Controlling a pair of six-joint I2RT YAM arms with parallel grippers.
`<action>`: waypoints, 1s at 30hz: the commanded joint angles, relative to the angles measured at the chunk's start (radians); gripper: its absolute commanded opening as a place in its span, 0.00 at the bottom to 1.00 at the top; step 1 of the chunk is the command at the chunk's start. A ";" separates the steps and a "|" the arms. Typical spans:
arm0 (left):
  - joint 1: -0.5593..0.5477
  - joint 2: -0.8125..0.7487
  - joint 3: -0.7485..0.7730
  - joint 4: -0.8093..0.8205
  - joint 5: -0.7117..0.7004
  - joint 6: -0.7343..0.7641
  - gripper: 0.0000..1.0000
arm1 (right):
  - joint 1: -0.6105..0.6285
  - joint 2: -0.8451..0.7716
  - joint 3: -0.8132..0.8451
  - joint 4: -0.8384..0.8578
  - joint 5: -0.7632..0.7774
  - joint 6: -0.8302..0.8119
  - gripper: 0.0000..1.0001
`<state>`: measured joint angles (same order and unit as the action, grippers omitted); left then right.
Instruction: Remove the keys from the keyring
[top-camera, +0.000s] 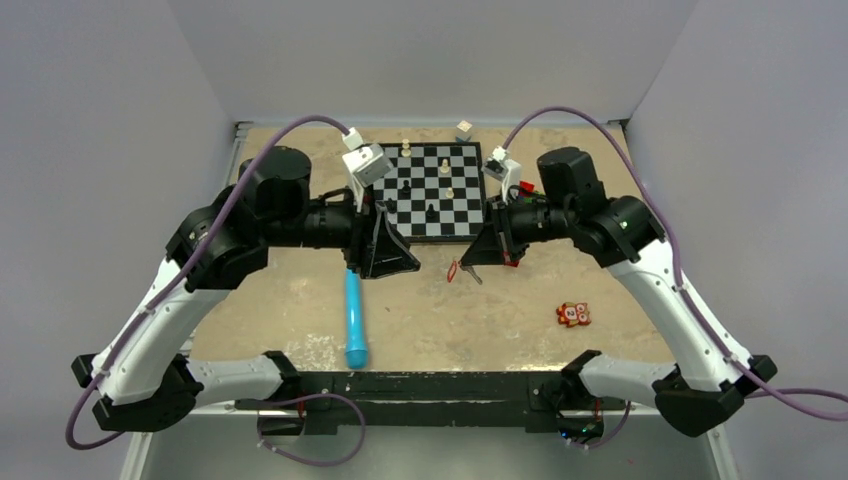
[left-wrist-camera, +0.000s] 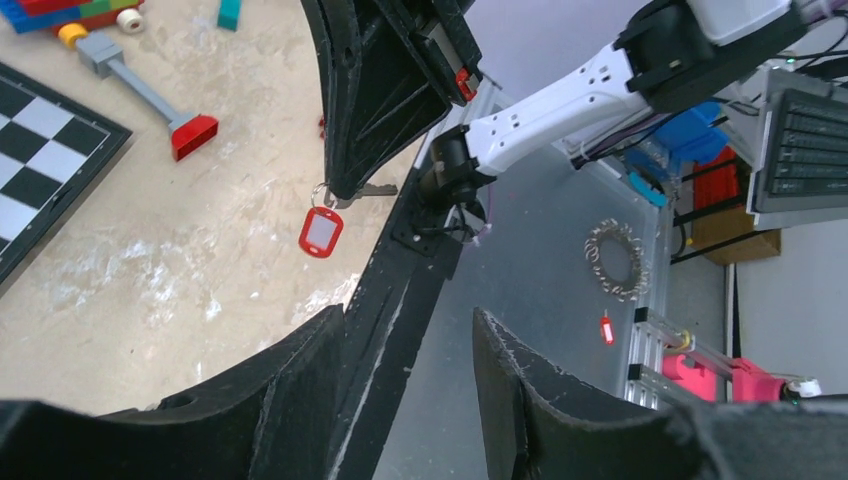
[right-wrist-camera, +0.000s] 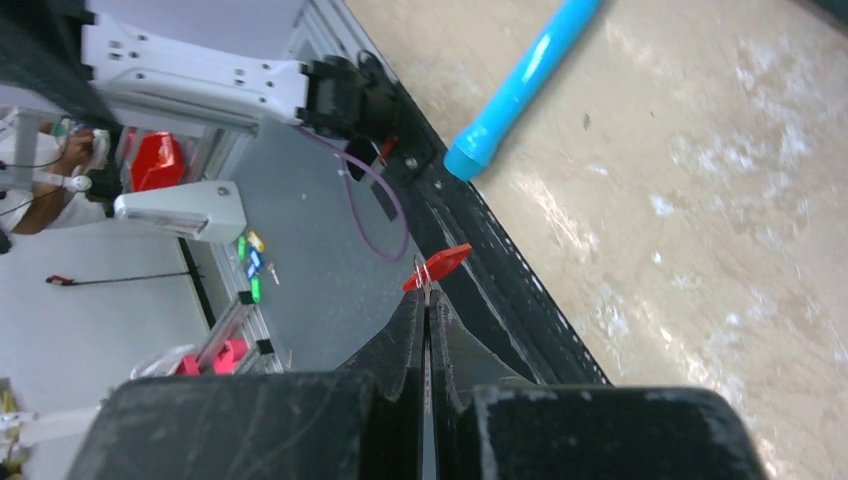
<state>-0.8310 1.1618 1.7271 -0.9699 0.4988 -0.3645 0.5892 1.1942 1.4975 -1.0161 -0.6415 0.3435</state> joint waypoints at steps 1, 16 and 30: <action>0.009 -0.020 0.026 0.114 0.059 -0.053 0.54 | 0.003 -0.067 0.018 0.187 -0.097 0.030 0.00; 0.009 0.025 0.138 0.172 0.115 -0.126 0.47 | 0.003 -0.138 0.070 0.380 -0.188 0.110 0.00; 0.008 0.184 0.245 0.184 0.179 -0.133 0.41 | 0.014 -0.137 0.092 0.393 -0.206 0.096 0.00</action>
<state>-0.8257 1.3407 1.9179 -0.8227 0.6361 -0.4801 0.5968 1.0595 1.5429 -0.6628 -0.8333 0.4488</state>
